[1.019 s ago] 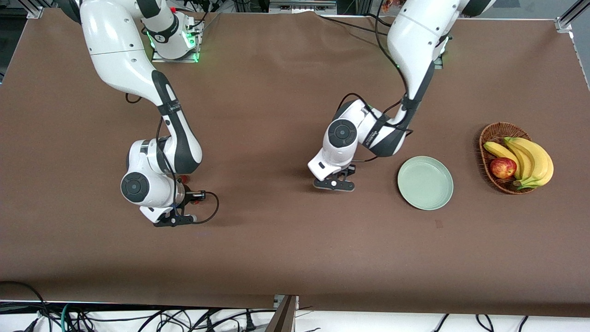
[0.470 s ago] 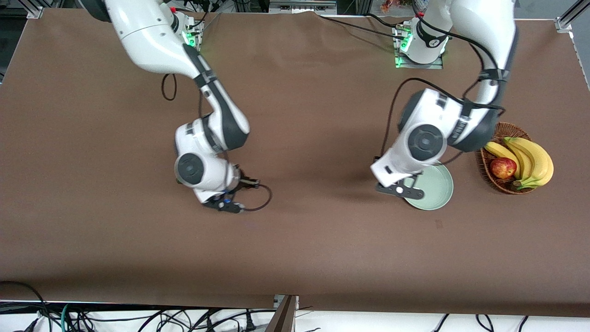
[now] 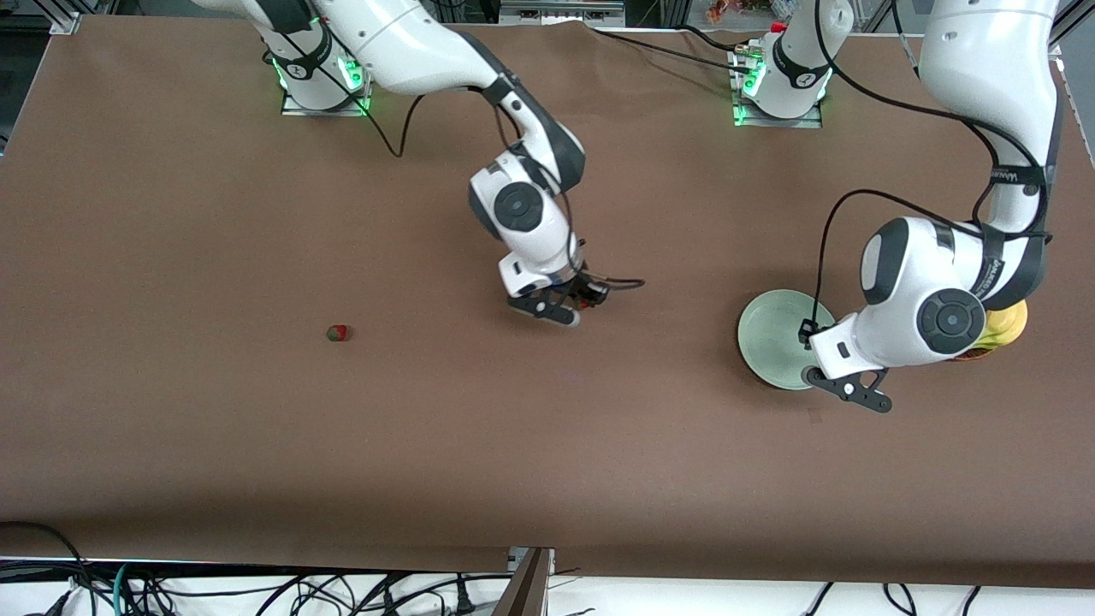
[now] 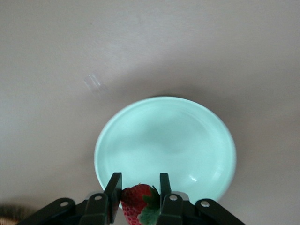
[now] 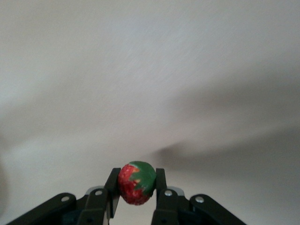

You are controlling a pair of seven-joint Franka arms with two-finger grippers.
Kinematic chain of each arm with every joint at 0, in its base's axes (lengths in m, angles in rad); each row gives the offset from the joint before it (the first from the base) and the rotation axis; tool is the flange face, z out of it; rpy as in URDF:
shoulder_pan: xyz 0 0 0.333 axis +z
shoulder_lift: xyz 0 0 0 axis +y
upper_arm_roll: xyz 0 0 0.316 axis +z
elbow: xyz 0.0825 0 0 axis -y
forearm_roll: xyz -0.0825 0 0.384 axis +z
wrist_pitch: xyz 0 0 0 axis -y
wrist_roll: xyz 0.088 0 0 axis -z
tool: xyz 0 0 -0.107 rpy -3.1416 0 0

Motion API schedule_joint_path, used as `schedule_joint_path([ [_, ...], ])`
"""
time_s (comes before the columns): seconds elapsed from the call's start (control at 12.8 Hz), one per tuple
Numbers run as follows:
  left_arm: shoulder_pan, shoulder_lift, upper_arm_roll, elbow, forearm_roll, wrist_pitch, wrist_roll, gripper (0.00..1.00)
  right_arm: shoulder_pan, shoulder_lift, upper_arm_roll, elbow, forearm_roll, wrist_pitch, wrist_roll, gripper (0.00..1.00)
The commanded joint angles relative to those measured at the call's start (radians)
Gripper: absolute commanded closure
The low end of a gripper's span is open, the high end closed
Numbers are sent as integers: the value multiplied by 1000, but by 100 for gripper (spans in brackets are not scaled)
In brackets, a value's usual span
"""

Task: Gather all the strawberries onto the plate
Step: 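Drop the strawberry on the plate with the left gripper while the right gripper grasps another, then set the second strawberry mid-table with the right gripper while the left gripper returns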

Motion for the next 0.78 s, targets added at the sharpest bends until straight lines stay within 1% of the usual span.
schedule_joint_path([
  [0.0,28,41,-17,-41,22,101,72,90,10,49,-17,44,-34,62,17,51],
  [0.08,28,41,-19,-69,22,132,72,83,10,38,-32,44,-75,58,11,33],
  [0.16,28,48,-19,-77,22,137,72,75,5,26,-36,44,-91,47,6,21],
  [0.24,28,55,-19,-77,22,137,72,56,-1,14,-39,44,-91,21,1,8],
  [0.31,27,60,-19,-77,20,137,70,52,-8,-1,-60,44,-94,-18,-9,4],
  [0.39,25,61,-23,-80,15,137,69,50,-25,-33,-77,44,-94,-78,-31,2],
  [0.47,24,61,-23,-88,12,137,64,46,-69,-67,-85,44,-88,-168,-113,2],
  [0.55,24,61,-23,-88,12,137,62,0,-122,-101,-85,44,-89,-256,-228,2],
  [0.71,19,48,-29,-85,9,124,59,0,-221,-145,-97,41,-89,-385,-491,2],
])
